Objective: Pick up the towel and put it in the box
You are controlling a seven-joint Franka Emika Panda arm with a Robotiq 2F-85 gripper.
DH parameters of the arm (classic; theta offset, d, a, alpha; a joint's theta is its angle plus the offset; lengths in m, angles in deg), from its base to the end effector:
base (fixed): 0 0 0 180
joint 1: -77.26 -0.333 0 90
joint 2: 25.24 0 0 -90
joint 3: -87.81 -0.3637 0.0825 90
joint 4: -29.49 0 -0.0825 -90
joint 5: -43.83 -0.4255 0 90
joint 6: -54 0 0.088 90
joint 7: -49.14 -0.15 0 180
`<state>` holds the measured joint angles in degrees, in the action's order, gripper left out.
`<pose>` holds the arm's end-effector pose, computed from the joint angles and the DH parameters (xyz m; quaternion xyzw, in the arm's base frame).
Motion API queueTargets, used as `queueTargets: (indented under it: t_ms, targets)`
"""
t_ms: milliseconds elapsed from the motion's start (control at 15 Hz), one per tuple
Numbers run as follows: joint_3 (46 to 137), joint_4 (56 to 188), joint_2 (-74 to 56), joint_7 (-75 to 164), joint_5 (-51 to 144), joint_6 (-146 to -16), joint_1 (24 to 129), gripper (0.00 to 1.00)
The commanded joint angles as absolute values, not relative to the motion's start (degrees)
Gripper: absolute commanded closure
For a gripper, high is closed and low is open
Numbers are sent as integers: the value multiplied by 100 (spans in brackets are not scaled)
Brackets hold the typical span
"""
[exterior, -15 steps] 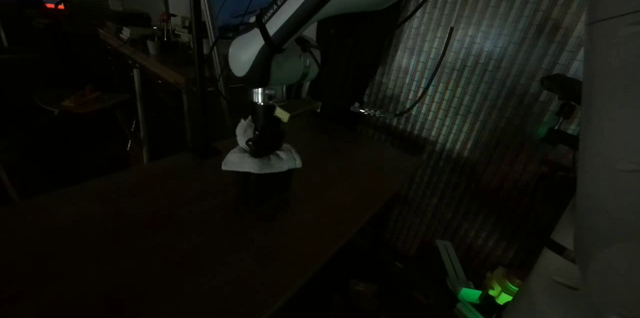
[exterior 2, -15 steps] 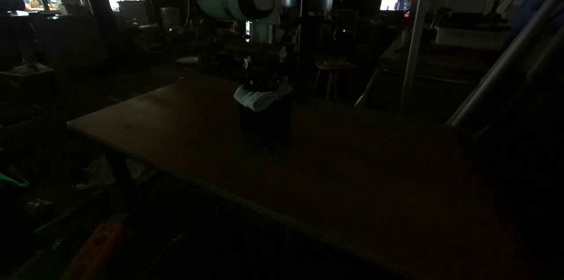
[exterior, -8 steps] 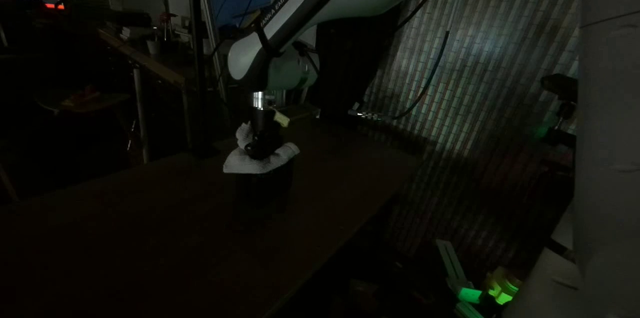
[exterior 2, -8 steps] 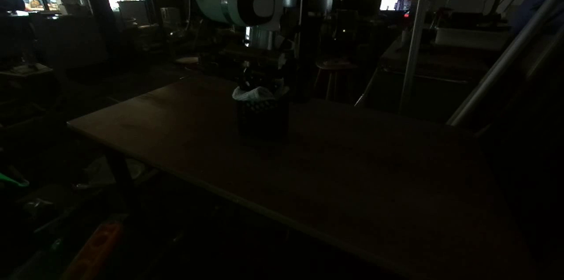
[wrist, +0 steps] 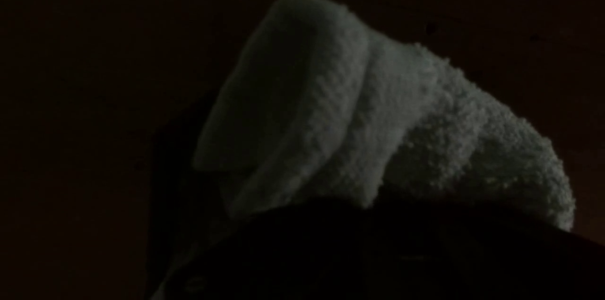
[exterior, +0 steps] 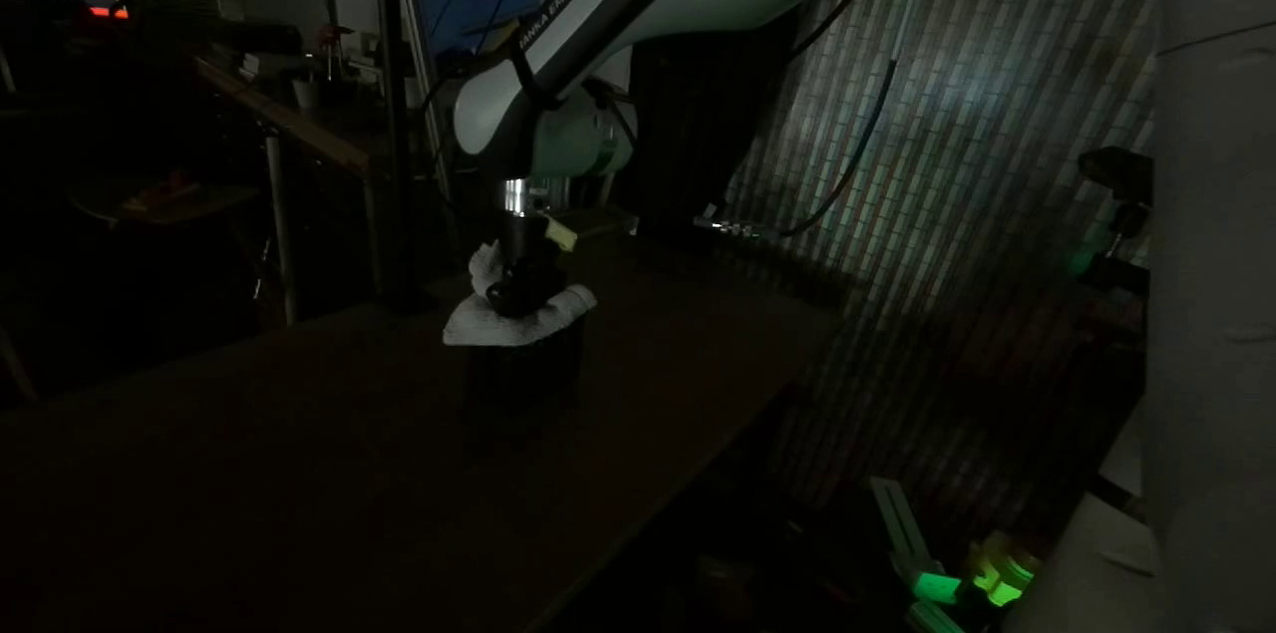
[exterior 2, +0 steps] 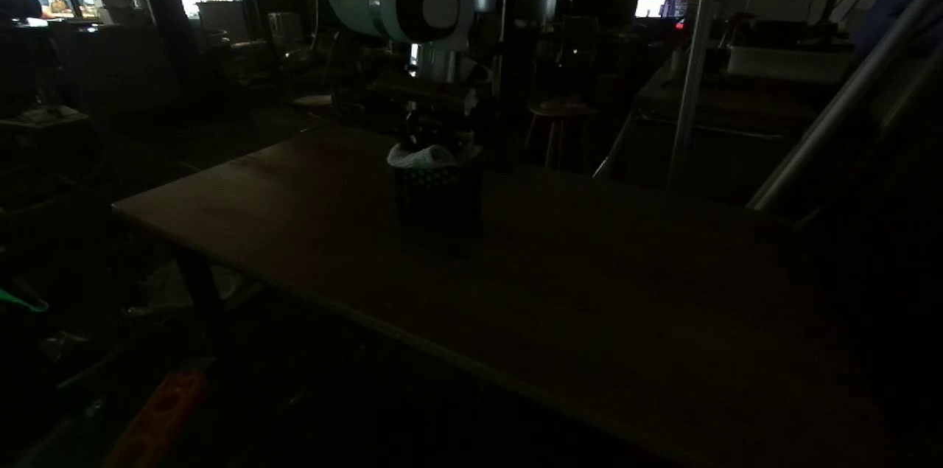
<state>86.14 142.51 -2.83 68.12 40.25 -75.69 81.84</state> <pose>0.6443 -0.0294 0.2347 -0.9914 -0.1178 0.0437 0.0376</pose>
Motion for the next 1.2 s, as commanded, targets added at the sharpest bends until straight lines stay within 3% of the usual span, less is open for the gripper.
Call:
queueTargets:
  t_ms: [0,1133]
  targets:
    - [8627,14354,-616,6787,4131,-7464,8179,89]
    - [8919,13672,-1437,6688,5344,-6927,8125,89]
